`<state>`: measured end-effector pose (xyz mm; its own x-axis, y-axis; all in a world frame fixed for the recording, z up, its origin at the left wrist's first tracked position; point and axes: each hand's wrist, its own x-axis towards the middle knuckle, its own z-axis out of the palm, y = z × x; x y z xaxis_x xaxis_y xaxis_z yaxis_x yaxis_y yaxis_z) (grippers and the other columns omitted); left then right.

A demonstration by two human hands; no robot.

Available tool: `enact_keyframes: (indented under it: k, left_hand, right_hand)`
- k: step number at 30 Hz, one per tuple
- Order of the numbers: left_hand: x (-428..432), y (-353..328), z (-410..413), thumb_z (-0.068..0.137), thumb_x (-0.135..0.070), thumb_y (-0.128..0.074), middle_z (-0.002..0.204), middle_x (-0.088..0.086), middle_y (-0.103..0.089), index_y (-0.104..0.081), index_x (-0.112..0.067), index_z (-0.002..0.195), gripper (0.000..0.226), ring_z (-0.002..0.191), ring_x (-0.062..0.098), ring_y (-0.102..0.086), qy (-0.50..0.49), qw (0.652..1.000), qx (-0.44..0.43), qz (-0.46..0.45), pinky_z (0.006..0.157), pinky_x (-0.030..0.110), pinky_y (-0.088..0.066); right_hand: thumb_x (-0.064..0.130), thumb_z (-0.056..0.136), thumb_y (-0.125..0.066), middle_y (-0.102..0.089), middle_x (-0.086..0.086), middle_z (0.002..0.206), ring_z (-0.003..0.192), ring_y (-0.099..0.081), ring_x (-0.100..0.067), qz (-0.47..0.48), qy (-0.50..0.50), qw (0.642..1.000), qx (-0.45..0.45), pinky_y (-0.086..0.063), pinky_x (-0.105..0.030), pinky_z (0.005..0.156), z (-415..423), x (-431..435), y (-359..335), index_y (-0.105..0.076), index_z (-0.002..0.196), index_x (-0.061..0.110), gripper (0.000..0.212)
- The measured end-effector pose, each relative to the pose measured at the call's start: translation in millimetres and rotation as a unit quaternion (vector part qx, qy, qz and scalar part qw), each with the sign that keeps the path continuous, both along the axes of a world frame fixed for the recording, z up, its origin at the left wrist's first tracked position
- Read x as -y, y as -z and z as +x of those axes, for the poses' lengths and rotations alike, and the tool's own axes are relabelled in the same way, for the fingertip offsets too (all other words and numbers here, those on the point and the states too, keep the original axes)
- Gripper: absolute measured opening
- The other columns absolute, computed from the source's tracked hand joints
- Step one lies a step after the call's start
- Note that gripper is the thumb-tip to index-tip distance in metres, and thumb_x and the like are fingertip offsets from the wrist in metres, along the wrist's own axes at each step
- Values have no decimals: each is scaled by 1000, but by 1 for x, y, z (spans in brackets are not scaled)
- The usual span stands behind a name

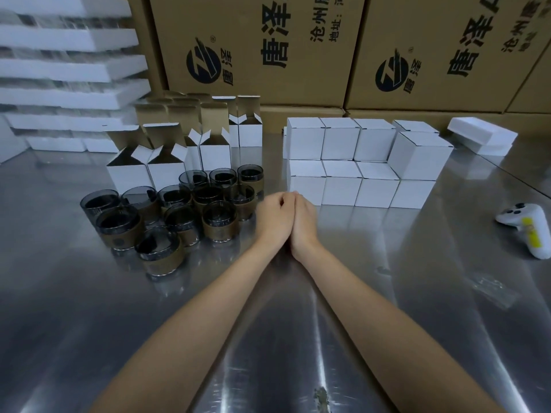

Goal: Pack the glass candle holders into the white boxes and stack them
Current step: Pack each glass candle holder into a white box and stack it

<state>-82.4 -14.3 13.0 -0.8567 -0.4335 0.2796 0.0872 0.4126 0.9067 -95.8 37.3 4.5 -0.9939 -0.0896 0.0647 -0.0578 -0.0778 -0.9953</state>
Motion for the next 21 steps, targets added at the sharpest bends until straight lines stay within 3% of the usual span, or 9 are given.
enact_keyframes:
  k: [1,4,6,9,13,18,21]
  left_hand:
    - [5,-7,-7,94,-19,-49,55,-6,-56,-57,-15,57,37,56,12,-52,-10,1000,-7,-15,51,22,-36]
    - [22,-37,-40,90,-26,-46,63,9,-63,-61,-4,64,37,63,29,-56,-78,995,-13,-54,57,35,-42]
    - [38,-59,-71,91,-25,-43,70,13,-65,-62,-3,66,38,69,33,-59,-100,992,-19,-75,58,34,-44]
    - [68,-76,-119,93,-21,-42,70,6,-57,-49,-9,62,33,72,29,-55,-123,974,33,-189,58,32,-37]
    - [100,-79,-177,96,-13,-45,106,13,-62,-60,-5,100,17,97,31,-59,-99,936,124,-316,71,33,-39]
    - [117,-70,-235,97,-7,-48,137,14,-45,-49,-1,130,34,119,32,-53,-74,910,185,-364,90,37,-45]
    - [124,-63,-264,97,-5,-47,143,13,-38,-40,0,138,42,123,33,-51,-75,903,189,-378,93,39,-44]
  right_hand:
    - [21,105,-37,-59,-1,74,71,-57,-12,-36,5,999,10,-49,-35,74,-4,4,0,-56,78,16,33]
    - [24,105,-33,-65,-1,63,56,-61,-11,-66,40,997,31,-49,-23,55,-8,12,-8,-62,79,11,42]
    - [23,106,-29,-64,-6,63,54,-60,-15,-56,22,998,16,-48,-27,56,-9,17,-5,-63,83,8,43]
    - [27,107,-29,-62,-8,62,55,-58,-20,-9,-13,1000,13,-47,-30,57,-11,21,-2,-63,81,9,47]
    - [29,106,-32,-61,-6,58,52,-58,-18,27,-16,999,9,-47,-30,55,-17,27,4,-63,75,11,48]
    - [31,105,-34,-63,-3,55,50,-60,-14,54,-17,998,-28,-48,-29,55,-23,29,15,-64,69,13,51]
    - [46,96,-34,-64,-1,55,51,-60,-12,51,-24,998,-25,-50,-35,58,-25,33,21,-65,62,20,53]
